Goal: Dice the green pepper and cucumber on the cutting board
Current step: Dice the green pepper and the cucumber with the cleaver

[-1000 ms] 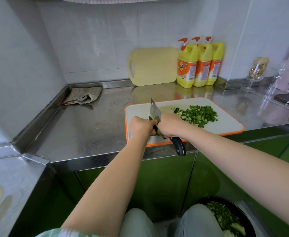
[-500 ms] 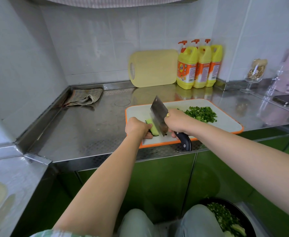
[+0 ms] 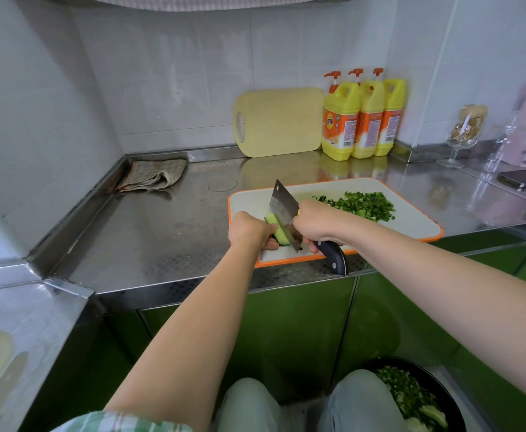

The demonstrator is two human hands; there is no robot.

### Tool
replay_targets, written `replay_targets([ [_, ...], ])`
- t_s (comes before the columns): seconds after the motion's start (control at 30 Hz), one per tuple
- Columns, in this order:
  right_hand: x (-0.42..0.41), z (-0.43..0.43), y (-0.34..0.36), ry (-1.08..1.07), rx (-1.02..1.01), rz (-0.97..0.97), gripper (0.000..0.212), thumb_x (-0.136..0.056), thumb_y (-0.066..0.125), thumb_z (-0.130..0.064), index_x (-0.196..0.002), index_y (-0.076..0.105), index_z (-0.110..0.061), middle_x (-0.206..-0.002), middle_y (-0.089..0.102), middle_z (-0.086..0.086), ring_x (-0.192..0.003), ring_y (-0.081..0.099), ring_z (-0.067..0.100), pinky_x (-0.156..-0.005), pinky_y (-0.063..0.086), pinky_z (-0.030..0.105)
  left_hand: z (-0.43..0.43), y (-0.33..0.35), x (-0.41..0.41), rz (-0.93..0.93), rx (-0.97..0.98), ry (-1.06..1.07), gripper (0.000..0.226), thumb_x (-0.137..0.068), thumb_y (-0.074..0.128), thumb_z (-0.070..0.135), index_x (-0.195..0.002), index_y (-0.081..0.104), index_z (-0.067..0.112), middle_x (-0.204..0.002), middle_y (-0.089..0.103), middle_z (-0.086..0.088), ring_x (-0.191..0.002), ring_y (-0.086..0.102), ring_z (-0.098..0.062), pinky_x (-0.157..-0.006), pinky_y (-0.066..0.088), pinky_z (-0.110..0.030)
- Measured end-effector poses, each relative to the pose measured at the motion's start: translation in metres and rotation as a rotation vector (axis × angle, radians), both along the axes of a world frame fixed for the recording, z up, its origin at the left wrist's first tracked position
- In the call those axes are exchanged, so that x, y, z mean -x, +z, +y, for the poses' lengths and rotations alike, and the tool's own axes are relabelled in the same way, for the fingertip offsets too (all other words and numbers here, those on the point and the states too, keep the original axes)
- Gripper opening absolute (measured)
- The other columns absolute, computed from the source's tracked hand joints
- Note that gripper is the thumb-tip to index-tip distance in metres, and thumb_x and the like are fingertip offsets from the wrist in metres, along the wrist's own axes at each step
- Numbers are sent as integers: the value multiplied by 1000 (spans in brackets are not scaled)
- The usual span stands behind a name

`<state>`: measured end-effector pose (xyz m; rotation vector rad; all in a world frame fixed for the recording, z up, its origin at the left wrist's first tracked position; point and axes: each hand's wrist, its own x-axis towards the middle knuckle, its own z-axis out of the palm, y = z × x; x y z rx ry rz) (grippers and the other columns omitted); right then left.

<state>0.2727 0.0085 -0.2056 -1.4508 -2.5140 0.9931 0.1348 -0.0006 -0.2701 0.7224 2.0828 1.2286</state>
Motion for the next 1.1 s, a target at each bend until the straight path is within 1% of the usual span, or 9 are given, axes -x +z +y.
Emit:
replay_targets([
  [0.27,6,5,-6,28,-55,-37,20,-91,41,3,-76,53,-1,-67,54,12,-56,52,25,-48,39,23,3,-1,3,-47,6,1,23,-79,78,14,-75,56,9,-43,59,-5,-69,73,-31,-77,60,-37],
  [0.33,11,3,-7,48,-109,-28,28,-94,45,-4,-66,45,-10,-64,50,5,-51,49,15,-44,39,21,3,-1,4,-48,15,8,25,-79,78,14,-73,54,11,-42,59,-4,-67,73,-29,-68,59,-30],
  [0.43,20,0,-10,22,-150,-123,31,-88,56,0,-60,48,-9,-56,51,3,-45,47,12,-40,36,21,0,0,4,-45,24,20,28,-80,75,15,-67,50,14,-42,59,-3,-56,69,-22,-46,42,-19],
  [0.57,21,10,-17,-28,-139,-88,25,-89,52,1,-65,49,-7,-53,52,5,-47,49,16,-44,38,23,-5,-1,4,-73,2,32,23,-82,76,20,-71,57,14,-50,64,-3,-53,67,-19,-45,39,-21],
  [0.67,18,15,-19,-103,-104,-59,22,-88,48,6,-67,48,-1,-33,49,7,-45,50,22,-46,39,24,-5,-2,5,-74,-11,27,20,-79,79,25,-82,62,13,-65,70,-8,-57,67,-22,-51,41,-22],
  [0.77,15,15,-15,-115,-81,19,19,-91,36,6,-75,45,-1,-40,50,13,-33,49,22,-41,37,21,-2,-7,9,-59,-15,2,26,-75,81,24,-88,67,7,-78,74,-14,-77,72,-27,-61,46,-29],
  [0.87,6,14,-7,-95,-58,73,19,-92,30,5,-79,42,-4,-53,50,16,-25,44,18,-36,34,17,-4,-6,9,-95,-64,-6,18,-78,80,17,-80,63,9,-78,73,-13,-73,71,-27,-59,47,-26],
  [1.0,2,12,2,-62,-33,62,18,-91,32,2,-97,49,1,-64,55,18,-39,48,21,-45,40,23,-6,-3,8,-138,-79,-8,23,-81,78,17,-78,55,17,-66,67,-5,-54,65,-21,-44,37,-19],
  [1.1,3,7,3,-31,-33,9,16,-91,35,4,-96,50,3,-66,54,18,-47,49,25,-45,41,24,-8,-2,7,-140,-77,-18,22,-81,78,15,-79,56,17,-67,67,-5,-54,64,-20,-42,38,-20],
])
